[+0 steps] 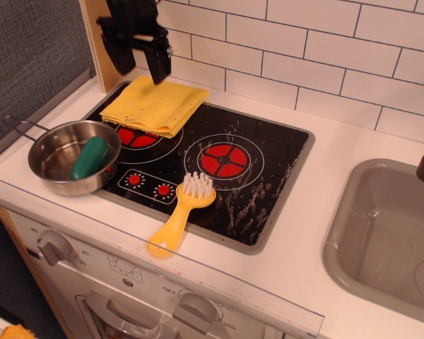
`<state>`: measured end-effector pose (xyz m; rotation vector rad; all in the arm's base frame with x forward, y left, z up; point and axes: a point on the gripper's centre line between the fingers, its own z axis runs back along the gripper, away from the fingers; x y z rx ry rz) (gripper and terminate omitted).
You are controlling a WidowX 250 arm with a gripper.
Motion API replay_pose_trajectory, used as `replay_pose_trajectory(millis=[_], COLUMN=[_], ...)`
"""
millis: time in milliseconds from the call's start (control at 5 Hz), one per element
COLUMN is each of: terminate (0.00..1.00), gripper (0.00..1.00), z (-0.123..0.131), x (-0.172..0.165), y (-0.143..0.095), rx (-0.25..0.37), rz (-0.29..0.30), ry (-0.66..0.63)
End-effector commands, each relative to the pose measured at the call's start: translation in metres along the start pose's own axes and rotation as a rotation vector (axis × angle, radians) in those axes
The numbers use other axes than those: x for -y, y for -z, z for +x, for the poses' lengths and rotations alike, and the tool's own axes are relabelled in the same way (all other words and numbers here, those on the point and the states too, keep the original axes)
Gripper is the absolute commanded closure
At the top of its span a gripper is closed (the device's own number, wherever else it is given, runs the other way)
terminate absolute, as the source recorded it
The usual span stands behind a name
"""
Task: Move the yellow towel behind the pot with the pickle
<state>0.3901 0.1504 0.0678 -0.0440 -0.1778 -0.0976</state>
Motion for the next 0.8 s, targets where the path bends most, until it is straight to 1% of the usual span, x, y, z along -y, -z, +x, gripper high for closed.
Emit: replay_pose_trajectory(millis=[0, 200, 400, 600], terminate=[0.00, 0.00, 0.00, 1.00], gripper=[0.00, 0.00, 0.00, 0.00], z=[-0.0057, -0.0130, -0.0130, -0.0130], x=[0.0190, 0.0256, 0.0256, 0.0256], y=[-0.0358, -0.0342, -0.0342, -0.0342], rx=[0.013, 0.005, 0.005, 0.005], rz=[0.070, 0.068, 0.068, 0.068], ry=[0.088, 0.064, 0.064, 0.064])
